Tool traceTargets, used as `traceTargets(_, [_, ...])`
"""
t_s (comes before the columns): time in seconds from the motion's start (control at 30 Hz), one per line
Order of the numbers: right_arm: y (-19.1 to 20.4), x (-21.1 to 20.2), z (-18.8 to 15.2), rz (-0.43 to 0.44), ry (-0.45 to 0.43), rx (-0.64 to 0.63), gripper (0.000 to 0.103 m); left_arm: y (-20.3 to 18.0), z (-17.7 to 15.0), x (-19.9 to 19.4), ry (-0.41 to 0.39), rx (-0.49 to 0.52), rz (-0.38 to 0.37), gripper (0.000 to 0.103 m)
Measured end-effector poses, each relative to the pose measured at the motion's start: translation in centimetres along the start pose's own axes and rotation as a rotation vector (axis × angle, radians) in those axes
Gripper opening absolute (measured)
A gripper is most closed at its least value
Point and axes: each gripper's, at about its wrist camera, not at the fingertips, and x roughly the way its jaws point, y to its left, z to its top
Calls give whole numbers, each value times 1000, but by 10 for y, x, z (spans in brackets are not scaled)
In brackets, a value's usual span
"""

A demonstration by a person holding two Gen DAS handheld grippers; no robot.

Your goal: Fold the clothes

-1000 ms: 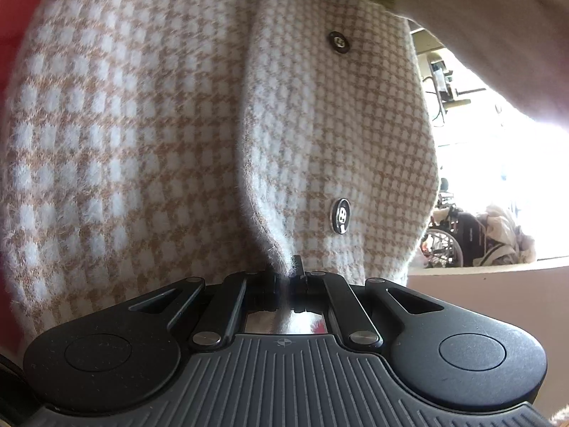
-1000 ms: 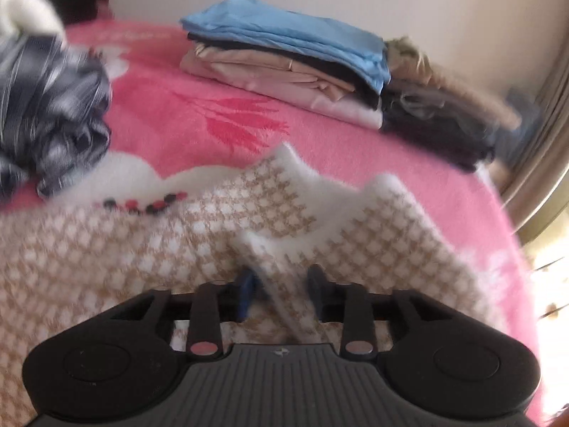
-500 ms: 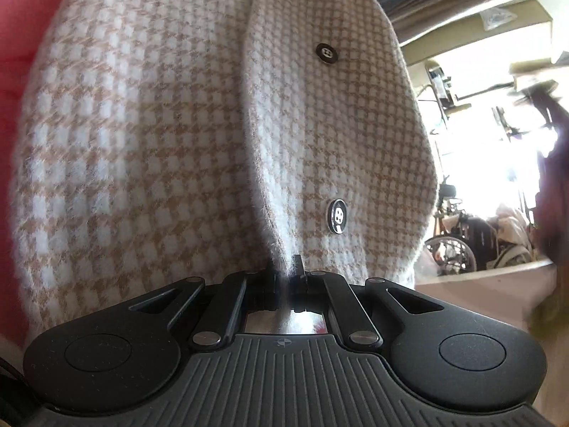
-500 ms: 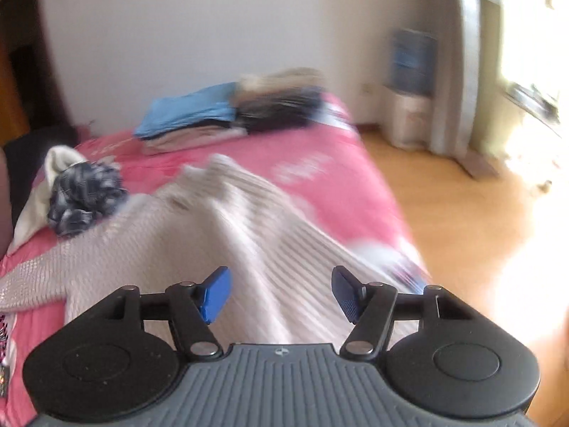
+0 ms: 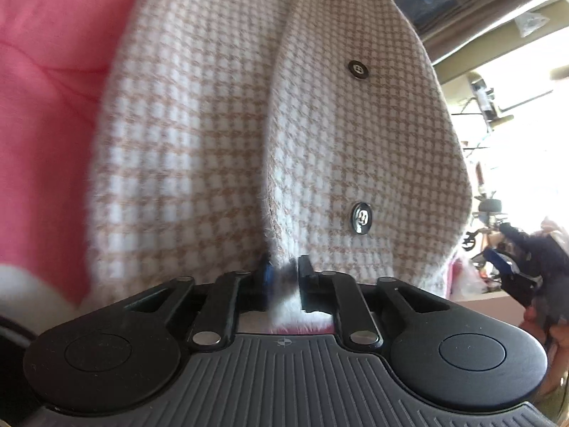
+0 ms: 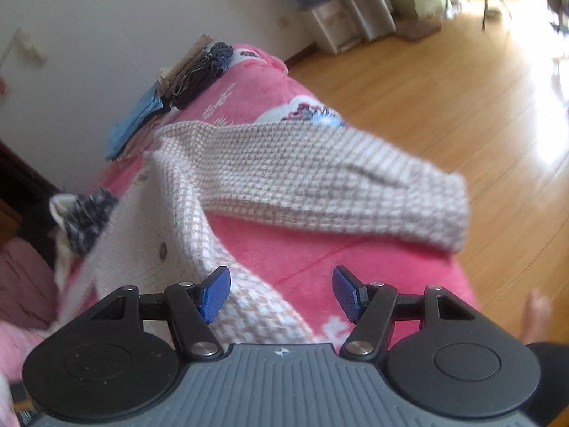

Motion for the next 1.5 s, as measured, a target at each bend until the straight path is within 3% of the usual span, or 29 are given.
traceTargets(0.1, [-25, 23, 8, 76, 15, 180, 69, -5, -1, -21, -61, 34, 48, 25])
traceTargets(0.2, [-61, 66, 13, 133, 61, 465, 70, -13, 4, -37, -129, 63, 73, 25])
traceTargets(0.3, [-89, 107, 11, 194, 91, 707, 71, -32, 14, -37, -173, 158, 96, 25])
traceTargets(0.4, [-96, 122, 19, 282, 38, 817, 71, -52, 25, -17, -185, 237, 110, 26])
traceTargets(0.57, [-97, 138, 16, 298, -50, 934, 63, -62, 31, 43, -88, 251, 224, 25])
traceTargets(0.67, [-96, 146, 20, 294, -56, 943, 54, -61, 27, 52, -82, 258, 257, 26])
traceTargets(0.77, [-100, 155, 27, 285, -31, 925, 27, -61, 28, 53, -78, 268, 262, 26])
traceTargets(0.83, [-101, 159, 35, 285, -29, 885, 21, -60, 29, 53, -75, 266, 263, 26])
traceTargets(0.97, [-96, 145, 80, 253, -119, 740, 17, -61, 29, 53, -67, 276, 269, 27])
traceTargets(1.2, [-91, 104, 219, 189, -352, 505, 16, -58, 29, 47, -42, 308, 263, 27])
traceTargets(1.33, [-74, 119, 281, 87, -347, 330, 16, -57, 34, 48, -22, 312, 261, 27])
traceTargets(1.43, [-64, 158, 294, -6, -287, 237, 18, -58, 34, 47, -16, 315, 260, 27])
traceTargets(1.5, [-74, 190, 288, -101, -205, 276, 31, -59, 34, 46, -14, 317, 257, 27])
